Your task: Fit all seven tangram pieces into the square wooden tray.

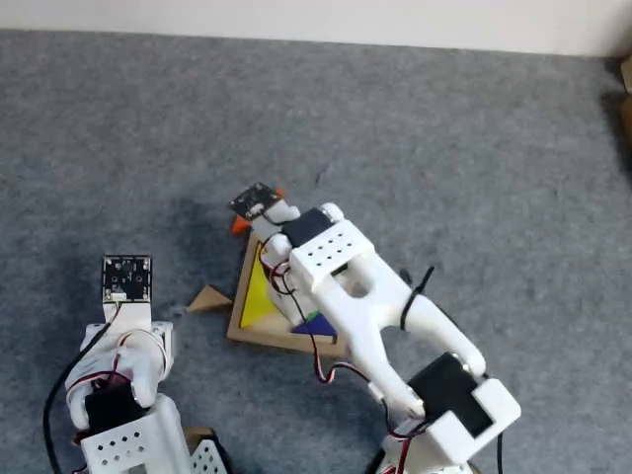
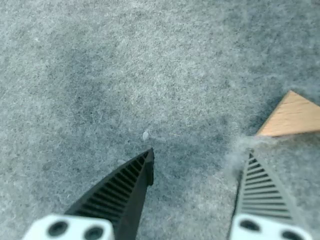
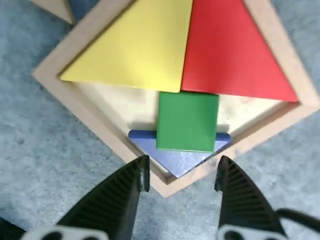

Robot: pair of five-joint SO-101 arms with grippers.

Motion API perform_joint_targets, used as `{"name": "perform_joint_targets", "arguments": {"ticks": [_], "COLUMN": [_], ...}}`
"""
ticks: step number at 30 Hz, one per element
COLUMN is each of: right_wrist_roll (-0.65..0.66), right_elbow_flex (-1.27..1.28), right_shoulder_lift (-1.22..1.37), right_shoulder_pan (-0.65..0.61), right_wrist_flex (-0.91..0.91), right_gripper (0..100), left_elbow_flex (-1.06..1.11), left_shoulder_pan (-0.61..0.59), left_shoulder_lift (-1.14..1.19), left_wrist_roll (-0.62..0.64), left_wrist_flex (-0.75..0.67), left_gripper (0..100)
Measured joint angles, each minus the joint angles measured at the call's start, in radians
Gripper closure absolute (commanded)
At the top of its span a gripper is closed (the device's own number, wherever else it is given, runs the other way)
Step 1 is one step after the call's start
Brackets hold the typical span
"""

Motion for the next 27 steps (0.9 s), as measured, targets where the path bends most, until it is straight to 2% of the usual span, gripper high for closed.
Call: {"name": "perform_joint_targets", "arguments": {"ticks": [8,12,27], "right_wrist_roll": [-0.005,-0.058,-0.074], "right_elbow_flex": [0.075,0.106,0.193], "right_shoulder_lift": [-0.002,0.038,0.068], "right_shoulder_pan": [0.014,0.014,0.012], "right_wrist_flex": [-0.147,-0.216,-0.235], "right_gripper": [79.7,79.6,79.6], "left_elbow_flex": [0.000,0.000,0.000], "left_shoulder_pan": [0.000,0.000,0.000], "left_shoulder_lift": [0.000,0.000,0.000], "left_wrist_roll": [0.000,0.000,0.000], "left_wrist_flex": [0.000,0.000,0.000], "left_gripper": [73,73,73]}}
